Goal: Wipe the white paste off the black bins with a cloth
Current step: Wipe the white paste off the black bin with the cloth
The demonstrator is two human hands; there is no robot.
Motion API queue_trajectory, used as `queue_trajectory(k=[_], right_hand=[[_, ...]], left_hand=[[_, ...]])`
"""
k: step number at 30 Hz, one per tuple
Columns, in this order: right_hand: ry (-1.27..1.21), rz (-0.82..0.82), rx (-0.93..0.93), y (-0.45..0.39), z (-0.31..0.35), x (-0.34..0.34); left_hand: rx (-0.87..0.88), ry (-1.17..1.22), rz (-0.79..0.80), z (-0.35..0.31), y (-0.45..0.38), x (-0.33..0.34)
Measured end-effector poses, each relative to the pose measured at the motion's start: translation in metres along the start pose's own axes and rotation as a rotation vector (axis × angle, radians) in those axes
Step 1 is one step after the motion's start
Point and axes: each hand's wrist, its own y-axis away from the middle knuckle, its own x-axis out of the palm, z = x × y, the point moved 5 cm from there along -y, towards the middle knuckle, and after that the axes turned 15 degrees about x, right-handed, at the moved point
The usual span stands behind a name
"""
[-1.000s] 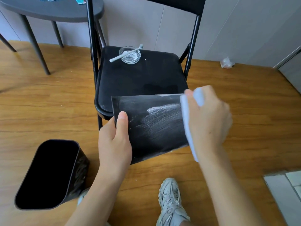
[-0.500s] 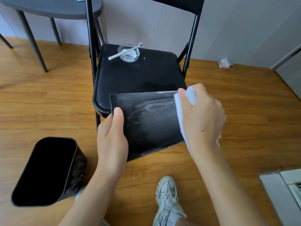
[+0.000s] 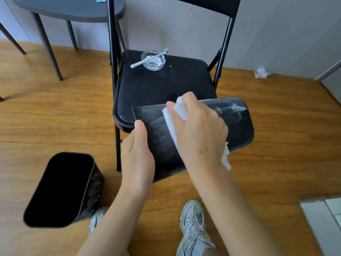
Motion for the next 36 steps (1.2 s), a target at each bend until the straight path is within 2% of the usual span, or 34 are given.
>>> queue_trajectory(k=[7, 13, 21, 27, 31, 36], right_hand=[[-0.066, 0.122, -0.229, 0.057, 0.002, -0.005], [0.033, 0.024, -0.14, 0.012, 0.024, 0.004], [-0.05, 0.158, -0.241, 0.054, 0.015, -0.002], [-0.012, 0.085, -0.174, 0.029, 0.038, 0.01], [-0.037, 0.065, -0.059, 0.011, 0.007, 0.004], [0.112, -0.017, 0.208, -0.054, -0.083, -0.014]], left_hand=[[0.116, -0.098, -0.015, -0.005, -0.006, -0.006], [0.065, -0.073, -0.001, -0.002, -0.006, -0.005], [0.054, -0.071, -0.014, -0.001, -0.006, -0.007], [-0.078, 0.047, -0.069, 0.008, -0.011, -0.016], [0.052, -0.081, -0.072, 0.001, -0.01, -0.011], [0.16, -0.15, -0.057, -0.005, -0.007, -0.005]])
